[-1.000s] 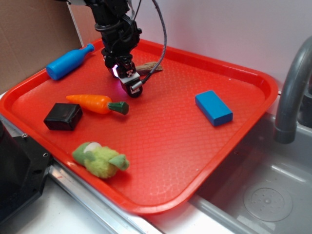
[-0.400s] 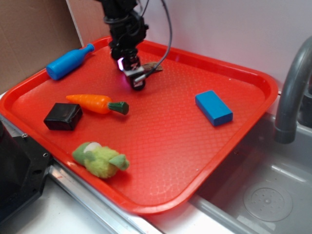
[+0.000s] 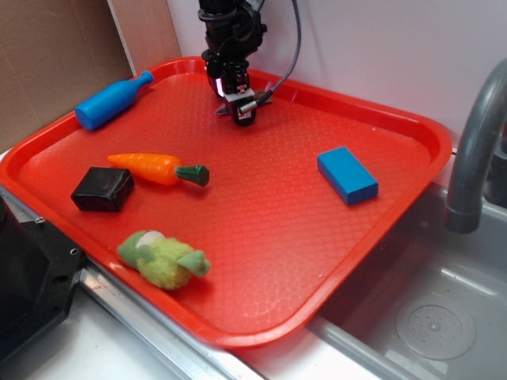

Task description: Grab the wood chip.

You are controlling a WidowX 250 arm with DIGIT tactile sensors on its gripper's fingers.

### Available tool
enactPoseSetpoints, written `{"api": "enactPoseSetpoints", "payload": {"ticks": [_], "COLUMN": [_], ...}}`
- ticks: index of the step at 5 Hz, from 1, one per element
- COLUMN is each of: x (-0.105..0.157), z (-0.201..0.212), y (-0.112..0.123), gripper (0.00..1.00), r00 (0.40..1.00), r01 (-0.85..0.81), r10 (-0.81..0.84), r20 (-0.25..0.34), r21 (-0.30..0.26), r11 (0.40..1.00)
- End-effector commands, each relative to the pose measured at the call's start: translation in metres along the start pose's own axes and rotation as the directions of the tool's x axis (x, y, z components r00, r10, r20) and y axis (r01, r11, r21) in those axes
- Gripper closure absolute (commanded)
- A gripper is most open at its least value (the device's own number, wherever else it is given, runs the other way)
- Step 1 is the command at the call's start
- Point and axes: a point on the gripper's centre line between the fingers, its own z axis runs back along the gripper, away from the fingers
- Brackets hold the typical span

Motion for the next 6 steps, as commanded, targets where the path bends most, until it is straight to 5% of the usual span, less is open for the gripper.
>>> {"api": "enactPoseSetpoints", "payload": {"ticks": [1,2,3,4,5,6], "x": [-0.023,-0.038,-0.054,-0.07,-0.069,-0.073], "z": [0.03,0.08,0.134,0.184,0.221,0.219], "y": [-0.046,-0.09,-0.121,-0.112,-0.094,-0.081], "gripper": [1.0,1.0,1.0,1.0,1.0,1.0], "r00": [0.999,0.988,0.949,0.925,0.901,0.888], "r01": [0.02,-0.048,-0.231,-0.265,-0.343,-0.384], "r10": [-0.02,0.044,0.231,0.274,0.37,0.41], "r20": [0.044,0.15,0.215,0.262,0.227,0.209], "r21": [-0.015,0.019,-0.03,-0.071,-0.15,-0.156], "r11": [1.0,0.999,0.973,0.962,0.927,0.91]}}
